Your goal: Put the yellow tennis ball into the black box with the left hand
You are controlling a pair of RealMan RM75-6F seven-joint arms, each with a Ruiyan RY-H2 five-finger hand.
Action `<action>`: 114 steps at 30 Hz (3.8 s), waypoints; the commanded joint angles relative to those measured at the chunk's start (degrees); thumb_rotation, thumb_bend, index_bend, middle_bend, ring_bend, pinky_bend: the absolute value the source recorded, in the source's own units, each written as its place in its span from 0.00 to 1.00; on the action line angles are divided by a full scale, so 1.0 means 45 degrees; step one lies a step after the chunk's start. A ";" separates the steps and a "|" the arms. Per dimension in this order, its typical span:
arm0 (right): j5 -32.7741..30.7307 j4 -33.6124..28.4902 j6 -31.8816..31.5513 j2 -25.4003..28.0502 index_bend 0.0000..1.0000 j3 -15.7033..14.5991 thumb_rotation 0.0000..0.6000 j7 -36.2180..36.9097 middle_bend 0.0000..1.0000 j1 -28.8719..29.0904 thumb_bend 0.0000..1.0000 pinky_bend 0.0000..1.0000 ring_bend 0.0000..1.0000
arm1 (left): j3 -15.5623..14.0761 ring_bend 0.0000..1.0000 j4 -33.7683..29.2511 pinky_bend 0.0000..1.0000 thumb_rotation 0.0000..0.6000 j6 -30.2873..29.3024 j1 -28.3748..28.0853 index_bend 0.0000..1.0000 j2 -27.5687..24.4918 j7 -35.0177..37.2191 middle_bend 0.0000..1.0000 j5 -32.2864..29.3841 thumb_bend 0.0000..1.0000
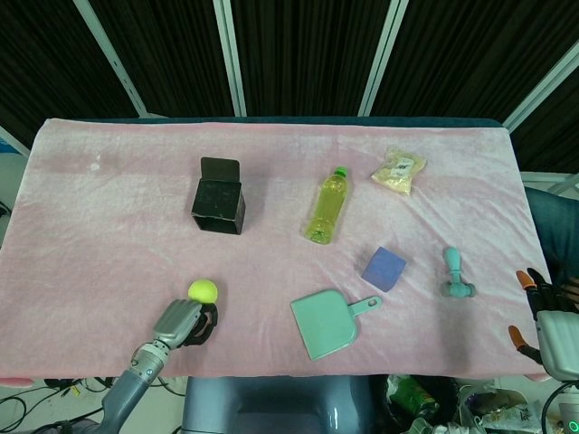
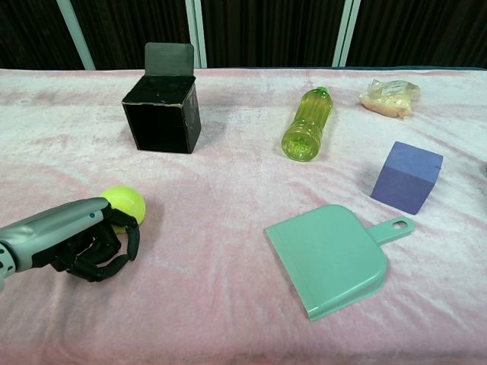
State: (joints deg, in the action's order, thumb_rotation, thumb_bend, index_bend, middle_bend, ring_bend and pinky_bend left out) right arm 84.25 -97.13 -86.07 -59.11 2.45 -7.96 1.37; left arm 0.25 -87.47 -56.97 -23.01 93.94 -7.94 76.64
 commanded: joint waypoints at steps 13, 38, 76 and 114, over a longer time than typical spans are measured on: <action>-0.0114 -0.0023 0.0028 -0.0054 0.10 0.0067 1.00 -0.0033 0.06 -0.0018 0.24 0.32 0.16 | 0.1249 0.79 0.1549 0.96 1.00 0.1620 -0.1601 0.87 -0.0309 0.1231 0.89 -0.0301 0.69; -0.0265 -0.0068 0.0138 -0.0120 0.10 0.0148 1.00 -0.0010 0.06 -0.0002 0.24 0.32 0.16 | 0.2019 0.79 0.7781 0.96 1.00 0.3313 -0.4318 0.87 0.2398 0.4308 0.89 0.0353 0.69; -0.0467 -0.0157 0.0082 -0.0161 0.10 0.0273 1.00 -0.0112 0.06 -0.0045 0.25 0.32 0.16 | 0.2770 0.73 1.0105 0.93 1.00 0.4633 -0.6397 0.84 0.3333 0.4619 0.83 -0.0499 0.66; -0.0478 -0.0223 0.0045 -0.0152 0.10 0.0299 1.00 -0.0159 0.06 -0.0072 0.25 0.32 0.16 | 0.0576 0.01 -0.3332 0.07 1.00 0.0560 -0.3580 0.22 -0.3794 -0.3157 0.14 -0.1963 0.33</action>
State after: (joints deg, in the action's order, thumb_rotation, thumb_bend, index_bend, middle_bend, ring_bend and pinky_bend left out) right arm 82.11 -98.13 -85.87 -59.79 3.80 -8.67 1.05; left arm 5.66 -93.73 -48.64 -42.45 83.36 -14.96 69.08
